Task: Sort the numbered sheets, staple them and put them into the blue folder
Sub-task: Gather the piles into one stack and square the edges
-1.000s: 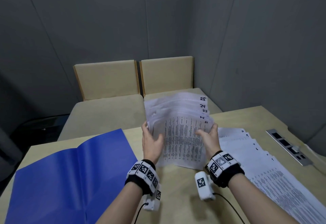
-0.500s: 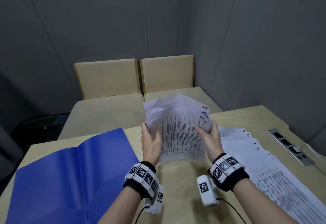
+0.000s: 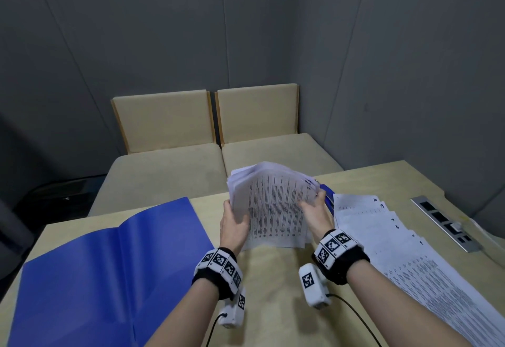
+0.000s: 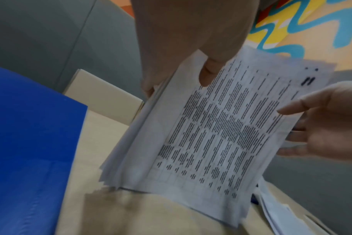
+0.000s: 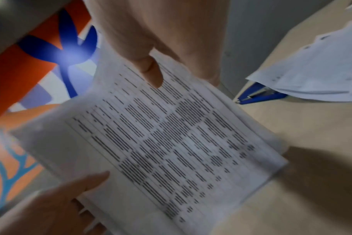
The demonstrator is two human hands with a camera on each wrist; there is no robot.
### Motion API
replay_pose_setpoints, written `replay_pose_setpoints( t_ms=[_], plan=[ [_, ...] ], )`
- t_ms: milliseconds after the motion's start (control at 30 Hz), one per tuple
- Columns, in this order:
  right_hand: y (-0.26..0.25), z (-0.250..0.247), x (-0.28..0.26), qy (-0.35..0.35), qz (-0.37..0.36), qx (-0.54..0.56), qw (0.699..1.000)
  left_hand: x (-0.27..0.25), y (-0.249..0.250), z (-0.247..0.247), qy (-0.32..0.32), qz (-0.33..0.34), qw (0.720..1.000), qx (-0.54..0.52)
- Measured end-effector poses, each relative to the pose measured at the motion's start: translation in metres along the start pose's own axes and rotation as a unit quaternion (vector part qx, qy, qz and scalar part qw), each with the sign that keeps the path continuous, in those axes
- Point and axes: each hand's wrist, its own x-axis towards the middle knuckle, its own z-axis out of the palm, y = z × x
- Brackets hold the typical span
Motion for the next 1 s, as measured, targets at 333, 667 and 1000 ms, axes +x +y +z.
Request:
replay_pose_setpoints(
  t_ms=[333, 667, 1000],
  plan=[
    [0.027, -0.018, 0.02, -0.012, 0.012, -0.183, 0.983, -0.003, -0.039, 0.008, -0.015, -0.079, 0.993, 0.085],
    [0.111, -0.13, 0.021, -0.058, 0.126, -0.254, 0.957, -0.02, -0.066, 0.053, 0.033, -0.225, 0.931, 0.285],
    [0.18, -0.318, 0.032, 0.065, 0.298, -0.509, 0.805, -0.032, -0.031, 0.238, -0.149, -0.159, 0.967, 0.134]
  ],
)
